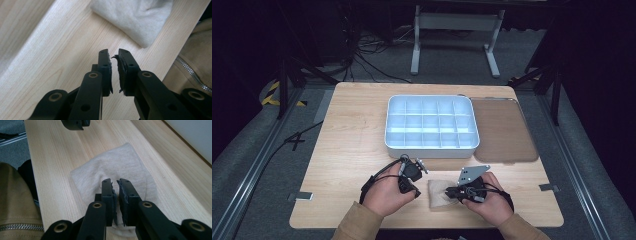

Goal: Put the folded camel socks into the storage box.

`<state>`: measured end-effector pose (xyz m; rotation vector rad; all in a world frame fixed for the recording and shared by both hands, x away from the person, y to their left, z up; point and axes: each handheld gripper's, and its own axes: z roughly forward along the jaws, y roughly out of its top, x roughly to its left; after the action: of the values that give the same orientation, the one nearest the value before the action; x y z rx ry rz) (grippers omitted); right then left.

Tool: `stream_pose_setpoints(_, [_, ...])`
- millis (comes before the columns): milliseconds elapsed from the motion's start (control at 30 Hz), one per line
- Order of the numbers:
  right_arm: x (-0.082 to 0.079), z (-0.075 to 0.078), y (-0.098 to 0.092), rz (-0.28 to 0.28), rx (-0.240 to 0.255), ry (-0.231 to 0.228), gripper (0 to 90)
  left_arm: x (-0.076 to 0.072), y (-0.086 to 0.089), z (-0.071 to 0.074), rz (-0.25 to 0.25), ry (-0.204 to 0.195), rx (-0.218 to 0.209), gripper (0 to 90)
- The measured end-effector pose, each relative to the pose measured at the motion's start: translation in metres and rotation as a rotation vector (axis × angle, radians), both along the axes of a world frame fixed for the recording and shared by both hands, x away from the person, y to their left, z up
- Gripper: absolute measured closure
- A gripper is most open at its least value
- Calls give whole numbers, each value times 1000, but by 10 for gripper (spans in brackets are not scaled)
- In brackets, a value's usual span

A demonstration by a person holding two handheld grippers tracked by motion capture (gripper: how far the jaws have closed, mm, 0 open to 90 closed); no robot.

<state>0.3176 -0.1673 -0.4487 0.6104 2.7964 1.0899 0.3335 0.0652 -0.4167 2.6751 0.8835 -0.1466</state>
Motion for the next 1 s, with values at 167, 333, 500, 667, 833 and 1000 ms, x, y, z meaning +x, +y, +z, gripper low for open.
stream_pose_setpoints(167, [4,-11,2,8,-40,9,882,-2,-2,-6,-7,14,4,815])
stream_pose_setpoints(333, [5,-11,2,5,-47,19,892,0,-4,-11,-12,9,-10,827])
stream_pose_setpoints(500, [5,-12,0,3,-35,25,894,2,-11,-17,-16,-5,-34,863])
stream_pose_setpoints(667, [3,-12,0,1,-32,10,894,2,-25,-25,-47,-11,-24,886])
stream_pose_setpoints(833, [2,-13,-1,-2,-25,-3,894,1,-30,-25,-58,-23,-8,885])
stream_pose_setpoints(1000, [0,-14,-1,-5,-24,-12,894,1,-33,-27,-66,-27,-6,880])
